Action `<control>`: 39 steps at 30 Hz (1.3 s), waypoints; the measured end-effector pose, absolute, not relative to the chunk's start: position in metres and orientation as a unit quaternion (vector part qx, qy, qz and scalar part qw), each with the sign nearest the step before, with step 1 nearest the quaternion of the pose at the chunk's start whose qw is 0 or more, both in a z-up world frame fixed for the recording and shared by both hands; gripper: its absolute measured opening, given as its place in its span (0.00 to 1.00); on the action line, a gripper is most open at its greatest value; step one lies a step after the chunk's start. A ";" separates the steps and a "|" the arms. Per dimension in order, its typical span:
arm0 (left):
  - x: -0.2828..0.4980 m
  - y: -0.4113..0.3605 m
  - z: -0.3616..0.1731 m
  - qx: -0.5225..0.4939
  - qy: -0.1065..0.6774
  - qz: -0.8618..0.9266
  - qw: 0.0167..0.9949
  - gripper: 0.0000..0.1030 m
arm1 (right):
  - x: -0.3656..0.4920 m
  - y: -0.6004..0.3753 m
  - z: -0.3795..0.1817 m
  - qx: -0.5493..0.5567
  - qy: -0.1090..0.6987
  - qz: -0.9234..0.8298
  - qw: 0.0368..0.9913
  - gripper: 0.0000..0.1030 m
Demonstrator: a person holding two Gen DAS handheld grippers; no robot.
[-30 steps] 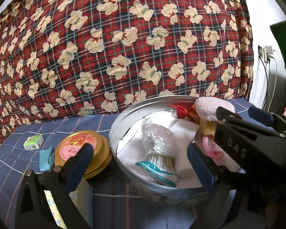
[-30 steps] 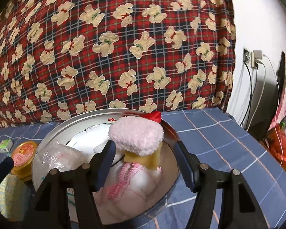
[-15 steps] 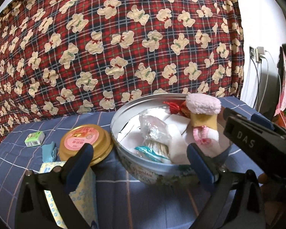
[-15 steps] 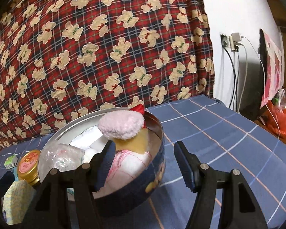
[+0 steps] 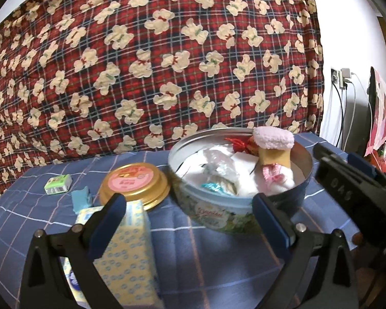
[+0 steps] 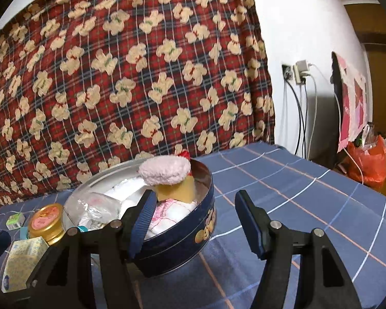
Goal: Organize soft objects
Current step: 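Withdraw both open tools from the tin toward the remaining items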
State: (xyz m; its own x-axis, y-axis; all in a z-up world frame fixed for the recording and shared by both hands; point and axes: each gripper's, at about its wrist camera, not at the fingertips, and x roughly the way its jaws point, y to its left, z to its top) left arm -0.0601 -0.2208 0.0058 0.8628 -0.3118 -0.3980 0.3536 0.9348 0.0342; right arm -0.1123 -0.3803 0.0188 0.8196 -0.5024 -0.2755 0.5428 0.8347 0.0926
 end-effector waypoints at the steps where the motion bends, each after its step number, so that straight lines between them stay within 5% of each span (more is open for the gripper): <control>1: -0.061 -0.217 0.005 0.052 0.197 -0.172 0.964 0.97 | -0.115 -0.378 0.019 0.083 0.115 -0.277 0.950 0.64; 15: -0.065 -0.140 0.006 0.053 0.165 -0.146 0.974 0.97 | -0.122 -0.317 0.021 0.071 0.090 -0.264 0.958 0.64; 39: 0.014 0.005 -0.012 -0.002 0.254 -0.044 0.966 0.97 | -0.049 -0.163 0.007 -0.001 0.140 -0.112 0.984 0.64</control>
